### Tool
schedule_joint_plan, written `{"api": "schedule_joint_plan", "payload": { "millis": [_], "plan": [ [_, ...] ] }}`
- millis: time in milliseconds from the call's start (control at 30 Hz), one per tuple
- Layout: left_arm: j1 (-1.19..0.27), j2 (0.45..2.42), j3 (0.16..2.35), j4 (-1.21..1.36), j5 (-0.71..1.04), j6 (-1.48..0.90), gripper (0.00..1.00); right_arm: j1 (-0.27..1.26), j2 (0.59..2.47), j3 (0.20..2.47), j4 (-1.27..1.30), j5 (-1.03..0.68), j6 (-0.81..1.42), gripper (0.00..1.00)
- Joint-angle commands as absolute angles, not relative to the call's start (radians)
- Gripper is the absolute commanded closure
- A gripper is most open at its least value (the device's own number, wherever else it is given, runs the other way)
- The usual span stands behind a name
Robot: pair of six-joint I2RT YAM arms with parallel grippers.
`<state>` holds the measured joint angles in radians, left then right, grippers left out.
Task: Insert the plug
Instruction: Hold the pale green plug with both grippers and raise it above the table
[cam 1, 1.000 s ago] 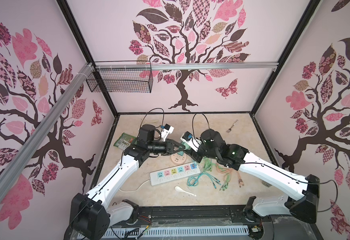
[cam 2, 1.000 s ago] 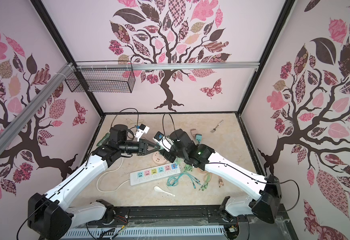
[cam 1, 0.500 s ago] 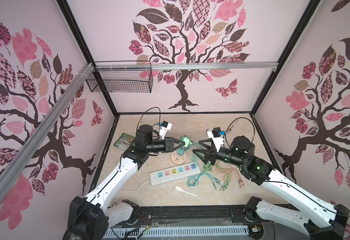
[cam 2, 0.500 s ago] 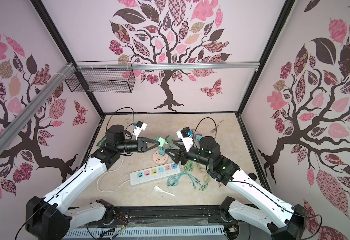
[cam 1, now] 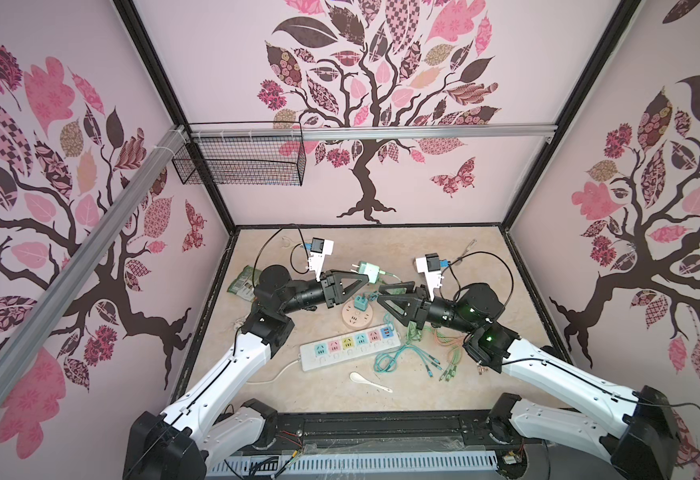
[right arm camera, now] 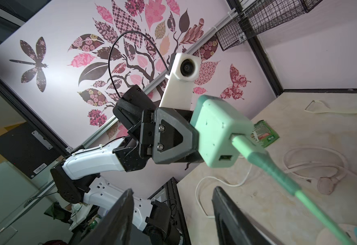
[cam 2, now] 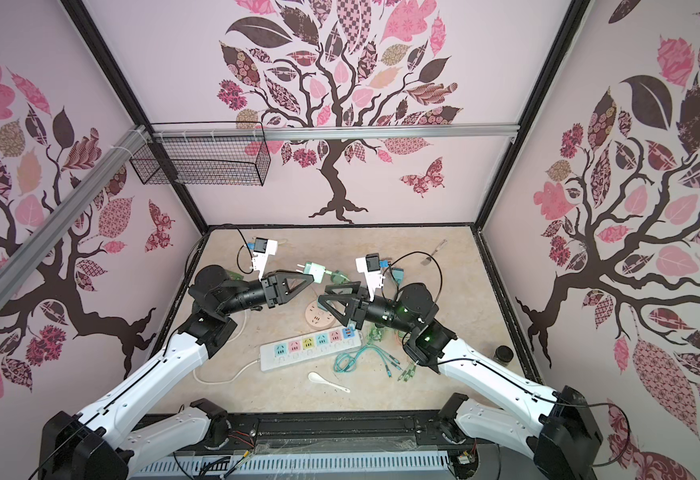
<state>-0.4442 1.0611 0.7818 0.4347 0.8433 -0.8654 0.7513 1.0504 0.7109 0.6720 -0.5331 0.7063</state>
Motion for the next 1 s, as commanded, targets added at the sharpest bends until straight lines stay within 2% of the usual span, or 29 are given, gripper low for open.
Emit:
{"api": "schedule_joint_plan", "payload": {
  "millis": [0, 167, 367, 967],
  "plan": [
    [-0.460, 1.035, 0.739, 0.581, 0.829, -0.876, 1.00, 0.753, 1.071, 0.716, 0.856, -0.552, 0.797, 0.39],
    [-0.510, 1.013, 0.708, 0.665, 0.801, -0.850, 1.00, 0.753, 1.115, 0.723, 0.919, -0.541, 0.841, 0.43],
    [-0.579, 0.995, 0.708, 0.646, 0.772, -0.761, 1.00, 0.752, 1.147, 0.732, 0.959, -0.536, 0.865, 0.47],
    [-0.586, 0.986, 0.693, 0.666, 0.741, -0.754, 1.00, 0.753, 1.158, 0.786, 0.806, -0.483, 0.778, 0.52]
  ]
}}
